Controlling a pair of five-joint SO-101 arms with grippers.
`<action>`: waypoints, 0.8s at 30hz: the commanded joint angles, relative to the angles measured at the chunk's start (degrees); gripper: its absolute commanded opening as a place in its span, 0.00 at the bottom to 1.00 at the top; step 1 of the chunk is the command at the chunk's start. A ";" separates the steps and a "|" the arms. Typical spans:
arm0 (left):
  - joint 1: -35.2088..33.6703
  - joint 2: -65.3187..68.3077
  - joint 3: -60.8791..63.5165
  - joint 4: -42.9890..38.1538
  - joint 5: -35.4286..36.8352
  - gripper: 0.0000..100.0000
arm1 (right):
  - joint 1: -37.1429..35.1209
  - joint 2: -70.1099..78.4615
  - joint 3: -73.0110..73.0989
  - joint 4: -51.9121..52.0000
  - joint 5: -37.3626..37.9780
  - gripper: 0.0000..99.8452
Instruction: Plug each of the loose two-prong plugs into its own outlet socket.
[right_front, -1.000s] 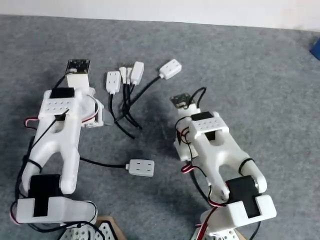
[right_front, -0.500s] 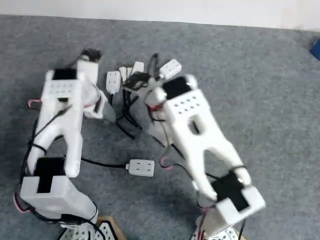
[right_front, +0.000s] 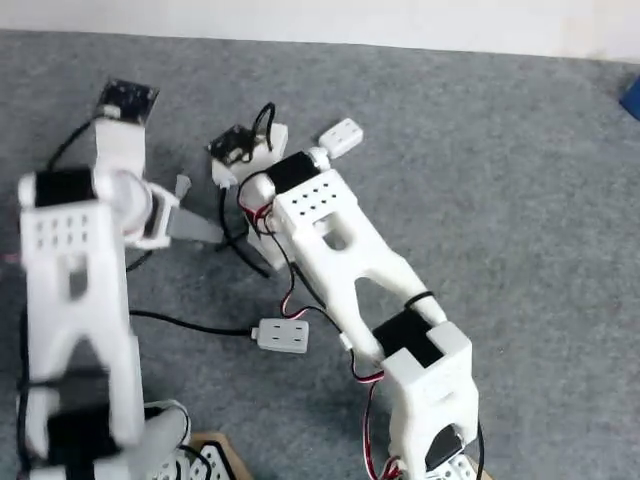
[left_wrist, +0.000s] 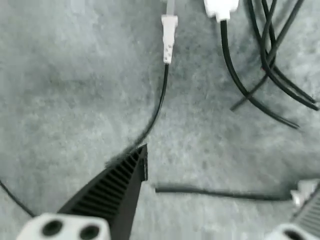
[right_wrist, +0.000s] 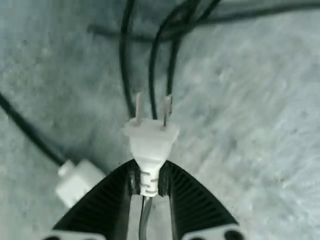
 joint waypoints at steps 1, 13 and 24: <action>0.84 -17.98 26.33 -25.41 -1.93 0.48 | -1.36 -1.98 3.30 -6.55 -0.26 0.01; 6.64 -22.99 32.13 -23.56 -3.69 0.49 | -7.87 -29.67 33.45 -16.04 0.62 0.01; 7.52 -22.99 32.22 -23.47 -2.37 0.48 | -12.62 -41.89 46.29 -17.89 0.09 0.01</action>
